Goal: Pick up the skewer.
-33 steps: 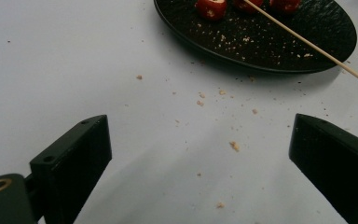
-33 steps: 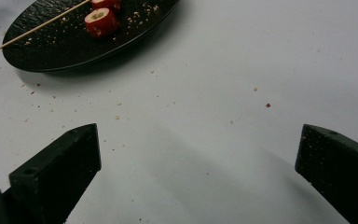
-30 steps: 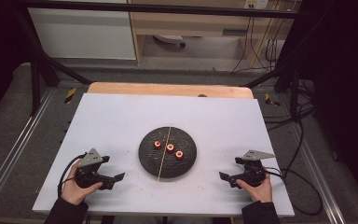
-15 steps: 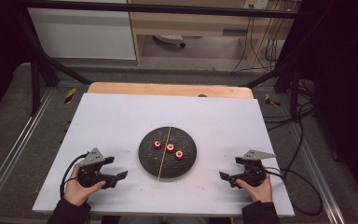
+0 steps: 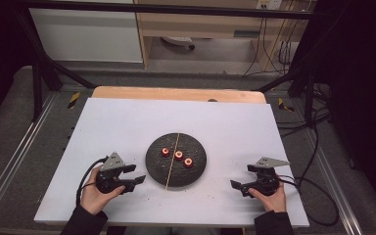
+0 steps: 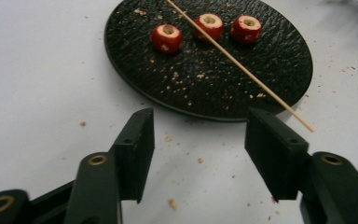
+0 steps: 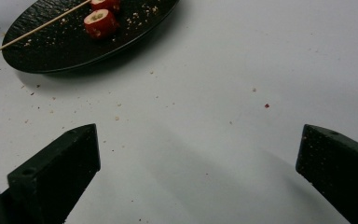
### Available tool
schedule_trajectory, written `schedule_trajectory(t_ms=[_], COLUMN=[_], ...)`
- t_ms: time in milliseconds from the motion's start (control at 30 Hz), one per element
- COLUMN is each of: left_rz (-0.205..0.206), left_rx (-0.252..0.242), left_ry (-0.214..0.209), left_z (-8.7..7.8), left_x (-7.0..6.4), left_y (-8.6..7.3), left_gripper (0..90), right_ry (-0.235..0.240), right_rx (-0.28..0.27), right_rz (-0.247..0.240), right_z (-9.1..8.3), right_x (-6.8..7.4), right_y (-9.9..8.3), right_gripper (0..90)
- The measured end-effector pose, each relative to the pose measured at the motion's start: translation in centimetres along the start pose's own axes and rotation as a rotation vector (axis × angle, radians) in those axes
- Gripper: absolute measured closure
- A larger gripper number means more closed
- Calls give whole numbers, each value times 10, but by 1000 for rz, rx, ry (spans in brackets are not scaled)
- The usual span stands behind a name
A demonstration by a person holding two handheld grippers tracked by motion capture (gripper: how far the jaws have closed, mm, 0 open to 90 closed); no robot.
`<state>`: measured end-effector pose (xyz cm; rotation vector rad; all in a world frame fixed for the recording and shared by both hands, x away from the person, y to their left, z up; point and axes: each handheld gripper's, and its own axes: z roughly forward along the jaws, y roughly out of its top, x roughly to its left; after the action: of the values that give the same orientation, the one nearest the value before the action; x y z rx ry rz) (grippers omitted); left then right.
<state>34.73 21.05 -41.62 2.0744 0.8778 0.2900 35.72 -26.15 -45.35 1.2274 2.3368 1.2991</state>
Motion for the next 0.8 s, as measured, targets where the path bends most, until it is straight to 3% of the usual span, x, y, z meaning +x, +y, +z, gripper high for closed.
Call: schedule_trajectory(t_ms=[367, 800], left_rz=[24, 22], left_rx=[26, 36], left_ry=[-13, -21], left_z=[15, 31], left_x=[-15, -28], left_y=[19, 34], left_gripper=[613, 773], right_ry=[1, -2], right_rx=[3, 3], right_rz=[3, -4], right_z=[1, 0], right_x=[0, 0], right_y=[0, 0], right_gripper=[6, 6])
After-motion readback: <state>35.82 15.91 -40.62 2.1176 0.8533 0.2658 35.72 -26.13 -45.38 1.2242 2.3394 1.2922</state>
